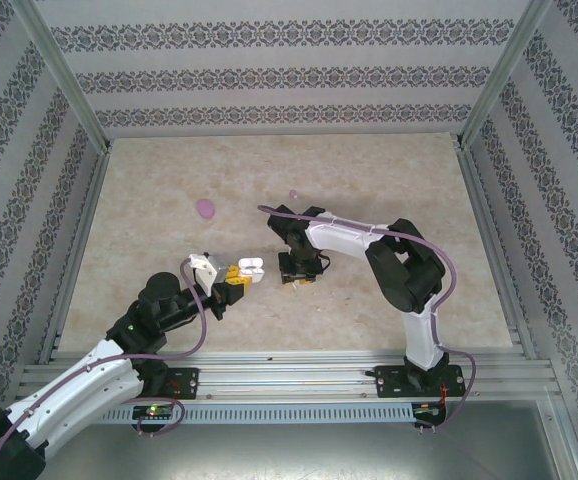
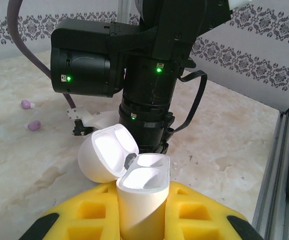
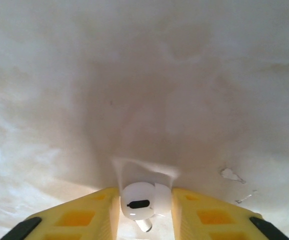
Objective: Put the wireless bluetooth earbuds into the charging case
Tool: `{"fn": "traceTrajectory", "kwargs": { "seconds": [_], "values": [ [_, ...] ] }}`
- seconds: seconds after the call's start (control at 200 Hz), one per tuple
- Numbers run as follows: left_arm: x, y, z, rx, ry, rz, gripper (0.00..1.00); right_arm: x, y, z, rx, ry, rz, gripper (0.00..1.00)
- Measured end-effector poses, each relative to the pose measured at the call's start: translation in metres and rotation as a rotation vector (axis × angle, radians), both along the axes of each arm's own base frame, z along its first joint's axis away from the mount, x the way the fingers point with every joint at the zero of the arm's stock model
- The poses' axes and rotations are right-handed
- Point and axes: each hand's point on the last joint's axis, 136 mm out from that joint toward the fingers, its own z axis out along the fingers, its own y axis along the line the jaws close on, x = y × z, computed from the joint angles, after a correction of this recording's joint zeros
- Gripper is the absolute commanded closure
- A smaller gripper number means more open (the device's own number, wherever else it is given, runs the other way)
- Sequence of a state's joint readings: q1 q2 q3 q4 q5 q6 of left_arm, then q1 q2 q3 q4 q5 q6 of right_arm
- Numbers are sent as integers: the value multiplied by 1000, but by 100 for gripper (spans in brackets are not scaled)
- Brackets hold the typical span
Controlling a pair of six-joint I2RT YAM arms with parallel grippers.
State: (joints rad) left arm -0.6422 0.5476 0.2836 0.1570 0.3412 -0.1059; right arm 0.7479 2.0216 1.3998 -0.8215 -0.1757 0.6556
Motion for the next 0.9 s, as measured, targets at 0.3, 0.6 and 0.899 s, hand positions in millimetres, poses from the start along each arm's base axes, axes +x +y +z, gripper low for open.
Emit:
{"fn": "traceTrajectory", "kwargs": {
  "seconds": [0.3,0.6,0.899],
  "values": [
    [-4,-3,-5,-9,14,-28,100,1,-1,2,-6,-5,7,79],
    [-5,-11,-2,-37,3,-70,100,11,-4,43,74,-171,-15,81],
    [1,-16,0,-48,-14,-72,100,19,0,137,249,-452,-67,82]
  ]
}}
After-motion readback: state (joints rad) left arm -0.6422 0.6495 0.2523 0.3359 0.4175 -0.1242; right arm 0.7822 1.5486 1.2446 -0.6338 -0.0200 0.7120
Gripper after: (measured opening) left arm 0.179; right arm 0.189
